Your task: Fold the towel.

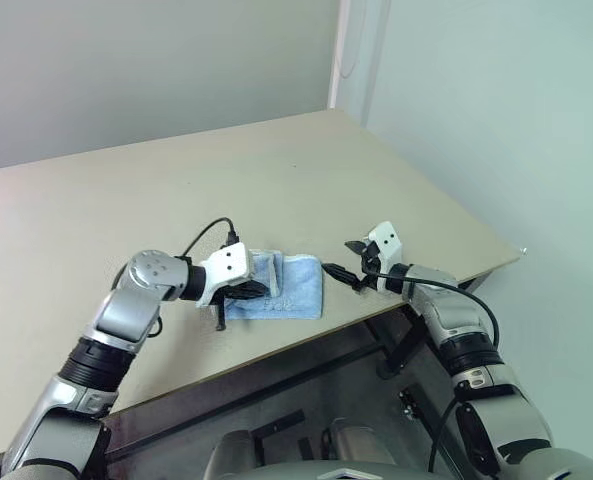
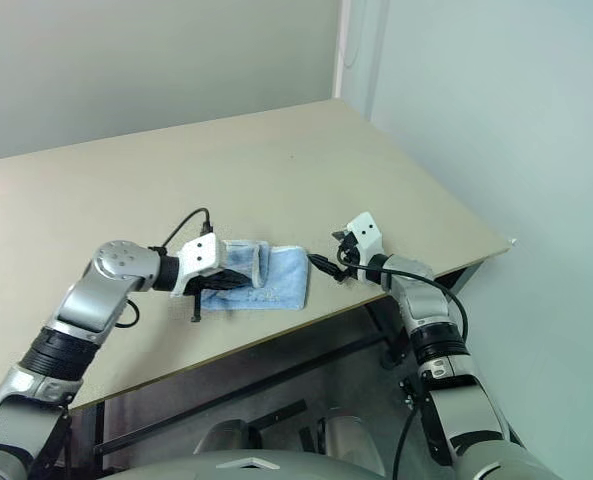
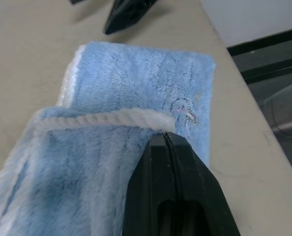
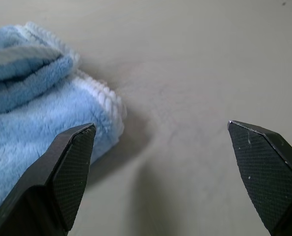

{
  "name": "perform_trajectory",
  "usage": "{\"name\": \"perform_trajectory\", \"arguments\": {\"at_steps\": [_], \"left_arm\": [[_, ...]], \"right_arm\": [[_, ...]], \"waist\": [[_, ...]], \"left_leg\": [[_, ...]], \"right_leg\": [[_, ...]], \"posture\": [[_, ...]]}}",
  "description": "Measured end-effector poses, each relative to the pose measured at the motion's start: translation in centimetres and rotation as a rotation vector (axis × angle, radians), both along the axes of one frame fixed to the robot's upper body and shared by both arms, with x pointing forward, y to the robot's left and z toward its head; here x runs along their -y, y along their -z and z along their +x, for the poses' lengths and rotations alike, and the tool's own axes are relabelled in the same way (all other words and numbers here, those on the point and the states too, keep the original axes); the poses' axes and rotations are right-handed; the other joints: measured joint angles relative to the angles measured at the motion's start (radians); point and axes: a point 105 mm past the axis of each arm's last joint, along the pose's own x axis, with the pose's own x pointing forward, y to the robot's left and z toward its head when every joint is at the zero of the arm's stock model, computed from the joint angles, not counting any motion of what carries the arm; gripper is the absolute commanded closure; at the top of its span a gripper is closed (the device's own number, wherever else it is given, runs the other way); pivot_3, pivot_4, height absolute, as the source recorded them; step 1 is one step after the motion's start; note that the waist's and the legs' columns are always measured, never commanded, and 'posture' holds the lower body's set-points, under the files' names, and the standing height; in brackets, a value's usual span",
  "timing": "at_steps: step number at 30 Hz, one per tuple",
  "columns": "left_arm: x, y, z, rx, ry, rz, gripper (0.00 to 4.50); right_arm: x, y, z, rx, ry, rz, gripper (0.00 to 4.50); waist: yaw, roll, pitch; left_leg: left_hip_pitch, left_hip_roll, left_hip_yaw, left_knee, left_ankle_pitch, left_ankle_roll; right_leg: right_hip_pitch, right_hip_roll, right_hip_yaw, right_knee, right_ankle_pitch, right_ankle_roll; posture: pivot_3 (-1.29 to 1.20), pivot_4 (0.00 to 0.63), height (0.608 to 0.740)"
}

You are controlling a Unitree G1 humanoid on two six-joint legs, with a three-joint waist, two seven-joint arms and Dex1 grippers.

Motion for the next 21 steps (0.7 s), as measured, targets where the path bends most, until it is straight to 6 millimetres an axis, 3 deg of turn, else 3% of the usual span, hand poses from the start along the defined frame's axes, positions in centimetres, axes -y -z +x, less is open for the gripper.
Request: {"name": "perform_trajectory", "arguments": {"at_steps": [6, 21], "left_arm": [[0.3, 0.0, 0.3, 0.006, -0.019, -0.012, 1.8], [-0.5, -2.1, 1.0, 0.038, -0.057, -0.07, 1.8]], "right_arm": [[-0.1, 0.0, 0.0, 0.003, -0.006, -0.001, 0.0], [0.0, 0.0, 0.0, 0.014, -0.009, -0.011, 0.0]], "waist": [[0.0, 0.0, 0.0], [-0.001, 0.0, 0.0]], "left_leg": [[0.0, 0.0, 0.0, 0.0, 0.0, 0.0], [0.0, 0.0, 0.0, 0.0, 0.0, 0.0]], "right_leg": [[0.0, 0.0, 0.0, 0.0, 0.0, 0.0], [0.0, 0.0, 0.0, 0.0, 0.0, 0.001]], "posture": [[0.0, 0.0, 0.74], [0.0, 0.0, 0.74]]}}
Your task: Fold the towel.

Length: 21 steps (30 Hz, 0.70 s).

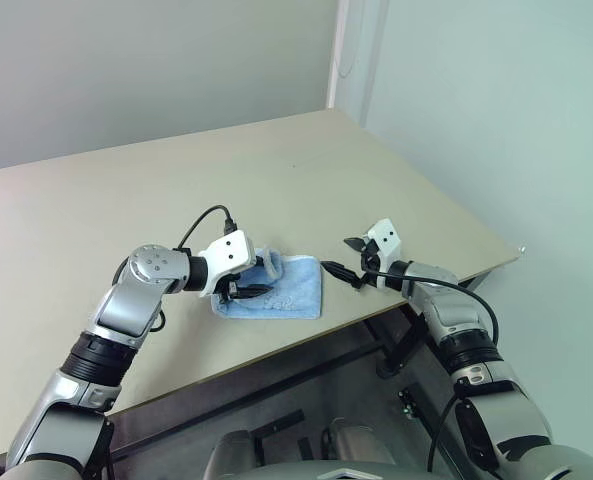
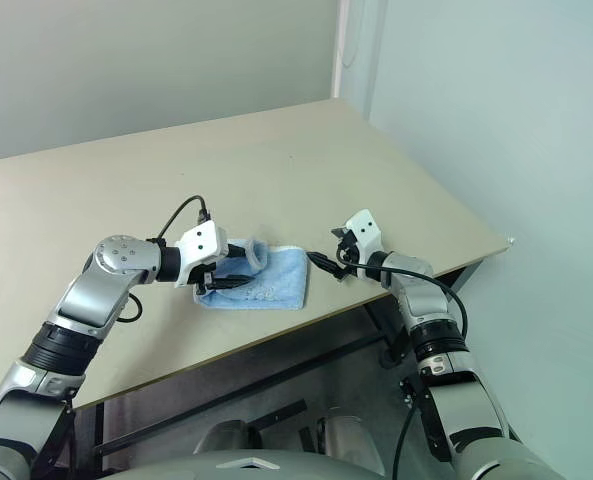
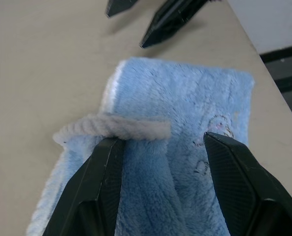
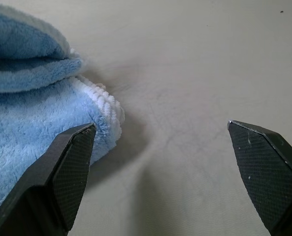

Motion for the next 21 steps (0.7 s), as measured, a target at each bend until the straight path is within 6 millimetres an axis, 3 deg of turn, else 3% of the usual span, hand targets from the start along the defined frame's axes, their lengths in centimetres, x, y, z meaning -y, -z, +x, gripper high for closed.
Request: {"name": "perform_trajectory", "arguments": {"at_steps": [4, 10, 14, 21], "left_arm": [[-0.3, -2.0, -1.1, -0.052, 0.033, -0.07, 1.8], [-1.7, -2.7, -1.3, -0.043, 0.018, -0.035, 1.8], [-2.2, -1.5, -0.6, -0.015, -0.013, 0.015, 1.8], [-0.3, 1.4, -1.2, -0.046, 0.032, 0.046, 1.8]], "right_arm": [[0.1, 0.2, 0.0, -0.006, 0.002, -0.001, 0.0], [0.2, 0.4, 0.0, -0.01, 0.003, -0.01, 0.0], [0.2, 0.4, 0.0, -0.009, 0.002, -0.015, 0.0], [0.2, 0.5, 0.0, -0.008, 0.003, -0.022, 0.0]], "waist": [[-0.001, 0.0, 0.0], [0.0, 0.001, 0.0], [0.001, 0.001, 0.0], [0.001, 0.001, 0.0]], "left_leg": [[0.0, 0.0, 0.0, 0.0, 0.0, 0.0], [0.0, 0.0, 0.0, 0.0, 0.0, 0.0], [0.0, 0.0, 0.0, 0.0, 0.0, 0.0], [0.0, 0.0, 0.0, 0.0, 0.0, 0.0]], "right_leg": [[0.0, 0.0, 0.0, 0.0, -0.001, 0.001], [0.0, 0.0, 0.0, 0.0, -0.002, 0.002], [0.0, 0.0, 0.0, 0.0, -0.002, 0.002], [0.0, 0.0, 0.0, 0.0, -0.002, 0.002]], "posture": [[0.0, 0.0, 0.74], [0.0, 0.0, 0.74], [0.0, 0.0, 0.74], [0.0, 0.0, 0.74]]}}
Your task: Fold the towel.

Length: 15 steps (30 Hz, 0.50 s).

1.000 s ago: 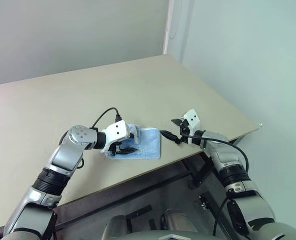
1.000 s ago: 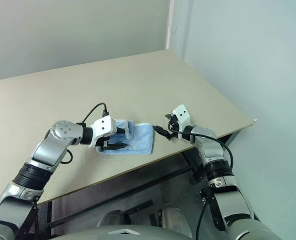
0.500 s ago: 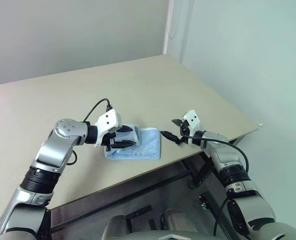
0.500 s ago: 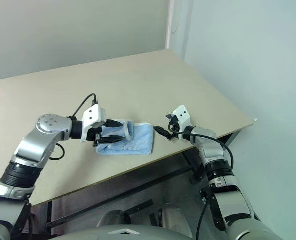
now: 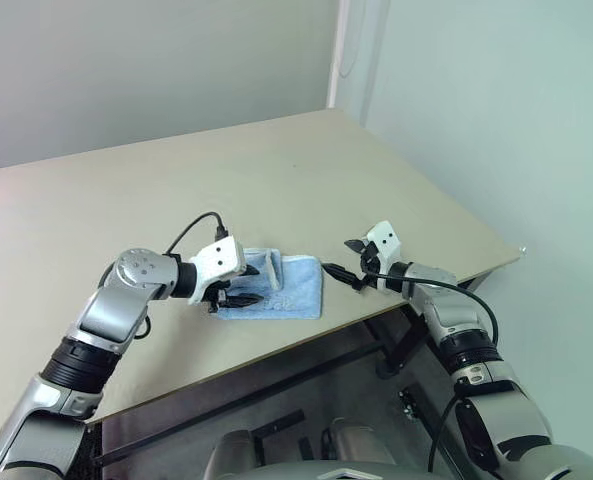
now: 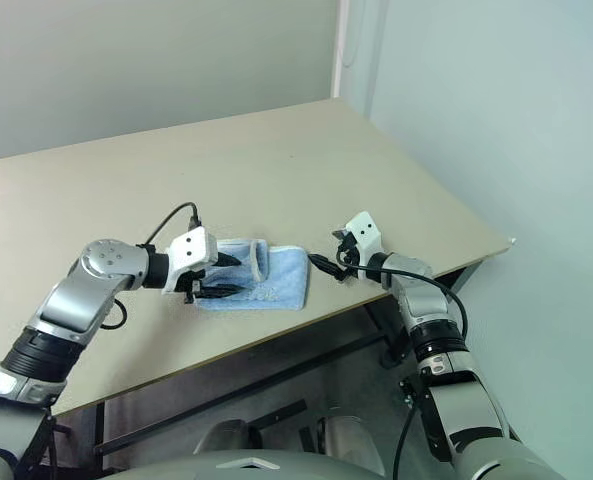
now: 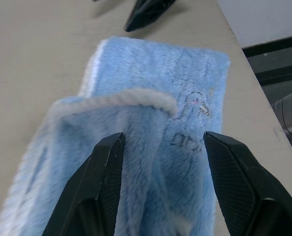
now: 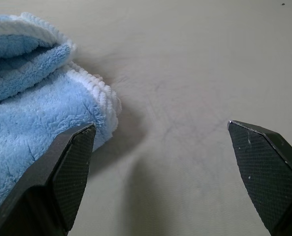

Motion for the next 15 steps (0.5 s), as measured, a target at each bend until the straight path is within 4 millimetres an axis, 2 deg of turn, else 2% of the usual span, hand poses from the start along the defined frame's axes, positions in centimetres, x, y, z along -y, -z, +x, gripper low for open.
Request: {"name": "perform_trajectory", "arguments": {"at_steps": [3, 7, 15], "left_arm": [[0.9, 1.0, 0.2, -0.001, 0.005, -0.003, 1.8], [1.0, 2.3, 0.9, 0.009, -0.015, 0.026, 1.8], [1.3, 2.9, 1.2, 0.033, -0.007, 0.042, 1.8]], "right_arm": [[0.0, 0.0, 0.0, 0.001, 0.002, -0.001, 0.0], [0.1, 0.0, 0.1, 0.002, 0.007, -0.003, 0.0], [0.4, 0.2, 0.0, -0.001, 0.02, -0.011, 0.0]], "waist": [[0.0, 0.0, 0.0], [0.0, 0.0, 0.0], [0.0, 0.0, 0.0]], "left_leg": [[0.0, 0.0, 0.0, 0.0, 0.0, 0.0], [0.0, 0.0, 0.0, 0.0, 0.0, 0.0], [0.0, 0.0, 0.0, 0.0, 0.0, 0.0]], "right_leg": [[0.0, 0.0, 0.0, 0.0, 0.0, 0.0], [0.0, 0.0, 0.0, 0.0, 0.0, 0.0], [0.0, 0.0, 0.0, 0.0, 0.0, 0.0]], "posture": [[0.0, 0.0, 0.74], [0.0, 0.0, 0.74], [0.0, 0.0, 0.74]]}}
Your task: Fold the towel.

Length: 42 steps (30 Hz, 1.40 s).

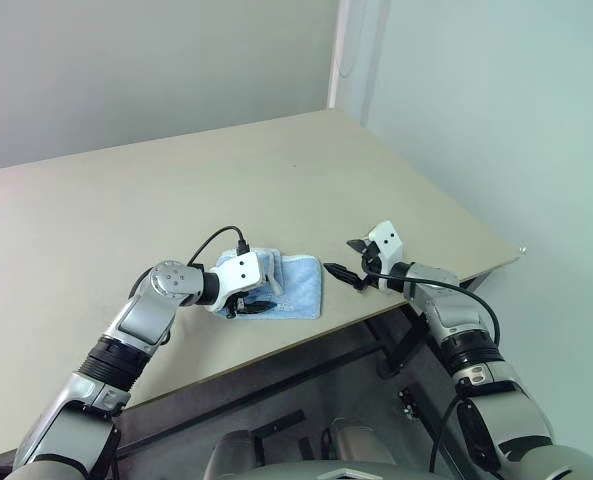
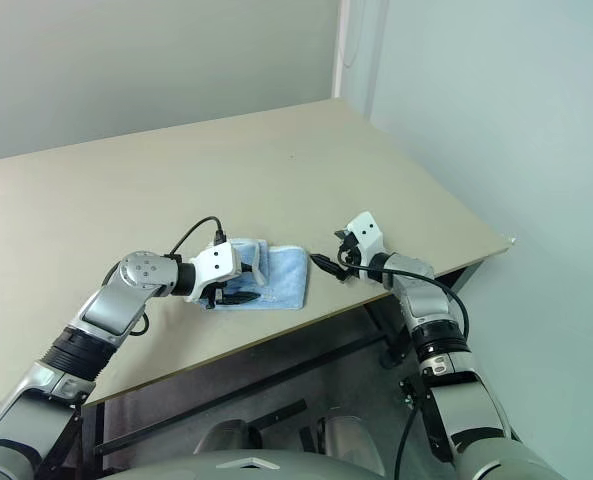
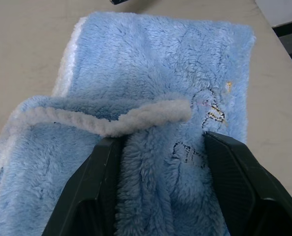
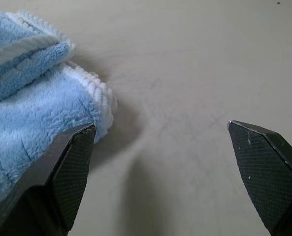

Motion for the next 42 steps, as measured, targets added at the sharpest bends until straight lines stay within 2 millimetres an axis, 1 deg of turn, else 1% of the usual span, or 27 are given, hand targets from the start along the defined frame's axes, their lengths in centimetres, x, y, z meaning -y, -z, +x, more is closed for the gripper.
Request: {"name": "perform_trajectory", "arguments": {"at_steps": [3, 7, 12, 17, 23, 26, 27, 28, 29, 31, 32, 37, 40, 42], "left_arm": [[0.3, -0.4, 0.1, -0.022, -0.006, -0.035, 1.8], [-0.2, -1.0, -0.1, -0.061, -0.004, -0.055, 1.8], [-0.6, -2.0, 0.7, -0.035, -0.025, -0.064, 1.8], [-0.7, -1.3, 1.1, -0.042, -0.052, -0.067, 1.8], [-0.5, -0.9, 1.0, -0.035, -0.029, -0.048, 1.8], [-0.3, -1.0, 1.0, -0.024, -0.019, -0.052, 2.39], [-0.2, -1.0, 1.0, -0.021, -0.018, -0.056, 2.71], [0.0, -1.0, 1.0, -0.019, -0.016, -0.061, 3.13], [0.1, -1.0, 1.0, -0.013, -0.011, -0.065, 3.41], [0.2, -1.1, 1.0, -0.004, -0.009, -0.072, 4.24], [0.3, -1.1, 1.1, 0.0, -0.009, -0.076, 4.45], [0.0, -1.4, 1.1, 0.001, -0.012, -0.091, 4.45], [0.1, -2.9, 0.7, 0.024, 0.02, -0.118, 4.45], [0.5, -4.0, 0.4, 0.046, 0.049, -0.143, 4.45]], "right_arm": [[0.1, 0.2, -0.1, -0.004, 0.002, 0.0, 0.0], [0.1, 0.2, -0.1, -0.004, 0.003, -0.001, 0.0], [0.1, 0.2, -0.1, -0.004, 0.003, -0.001, 0.0], [0.2, 0.2, 0.0, -0.002, 0.007, -0.011, 0.0], [0.3, 0.2, 0.0, -0.002, 0.009, -0.014, 0.0], [0.3, 0.2, 0.0, -0.002, 0.01, -0.015, 0.0], [0.3, 0.2, 0.0, -0.001, 0.011, -0.015, 0.0], [0.3, 0.2, 0.0, -0.001, 0.011, -0.015, 0.0], [0.3, 0.2, 0.0, -0.001, 0.012, -0.015, 0.0], [0.3, 0.2, 0.0, -0.001, 0.013, -0.016, 0.0], [0.3, 0.2, 0.0, -0.001, 0.015, -0.016, 0.0], [0.1, 0.0, -0.4, 0.0, -0.009, -0.001, 0.0], [-0.3, -0.2, -1.2, -0.024, -0.053, 0.031, 0.0], [-0.7, -0.7, -1.9, -0.044, -0.099, 0.065, 0.0]], "waist": [[0.0, 0.0, 0.0], [-0.002, 0.0, 0.0], [0.0, 0.0, 0.0], [0.0, 0.0, 0.0], [0.0, 0.0, 0.0], [0.0, 0.0, 0.0], [0.0, 0.0, 0.0], [0.0, 0.0, 0.0], [0.0, 0.0, 0.0], [0.0, 0.0, 0.0], [0.0, 0.0, 0.0], [0.0, 0.0, 0.0], [0.0, 0.0, 0.0], [0.0, 0.0, 0.0]], "left_leg": [[0.0, 0.0, 0.0, 0.0, 0.0, 0.0], [0.0, 0.0, 0.0, 0.0, 0.0, 0.0], [0.0, 0.0, 0.0, 0.0, 0.0, 0.0], [0.0, 0.0, 0.0, 0.0, 0.0, 0.0], [0.0, 0.0, 0.0, 0.0, 0.0, 0.0], [0.0, 0.0, 0.0, 0.0, 0.0, 0.0], [0.0, 0.0, 0.0, 0.0, 0.0, 0.0], [0.0, 0.0, 0.0, 0.0, 0.0, 0.0], [0.0, 0.0, 0.0, 0.0, 0.0, 0.0], [0.0, 0.0, 0.0, 0.0, 0.0, 0.0], [0.0, 0.0, 0.0, 0.0, 0.0, 0.0], [0.0, 0.0, 0.0, 0.0, 0.0, 0.0], [-0.001, 0.0, 0.0, 0.0, 0.0, 0.0], [-0.001, 0.0, 0.0, 0.0, 0.0, 0.0]], "right_leg": [[0.0, 0.0, 0.0, 0.0, 0.0, 0.0], [0.0, 0.0, 0.0, 0.0, 0.0, 0.0], [0.0, 0.0, 0.0, 0.0, 0.0, 0.0], [0.0, 0.0, 0.0, 0.0, 0.0, 0.0], [0.0, 0.0, 0.0, 0.0, 0.0, 0.0], [0.0, 0.0, 0.0, 0.0, 0.0, 0.0], [0.0, 0.0, 0.0, 0.0, 0.0, 0.0], [0.0, 0.0, 0.0, 0.0, 0.0, 0.0], [0.0, 0.0, 0.0, 0.0, 0.0, 0.0], [0.0, 0.0, 0.0, 0.0, 0.0, 0.0], [0.0, 0.0, 0.0, 0.0, 0.0, 0.0], [0.0, 0.0, 0.0, 0.0, 0.0, 0.0], [-0.001, 0.0, 0.0, 0.0, 0.0, 0.0], [-0.001, 0.0, 0.0, 0.0, 0.0, 0.0]], "posture": [[0.0, 0.0, 0.74], [0.0, 0.0, 0.74], [0.0, 0.0, 0.74], [0.0, 0.0, 0.74], [0.0, 0.0, 0.74], [0.0, 0.0, 0.74], [0.0, 0.0, 0.74], [0.0, 0.0, 0.74], [0.0, 0.0, 0.74], [0.0, 0.0, 0.74], [0.0, 0.0, 0.74], [0.0, 0.0, 0.74], [0.0, 0.0, 0.74], [0.0, 0.0, 0.74]]}}
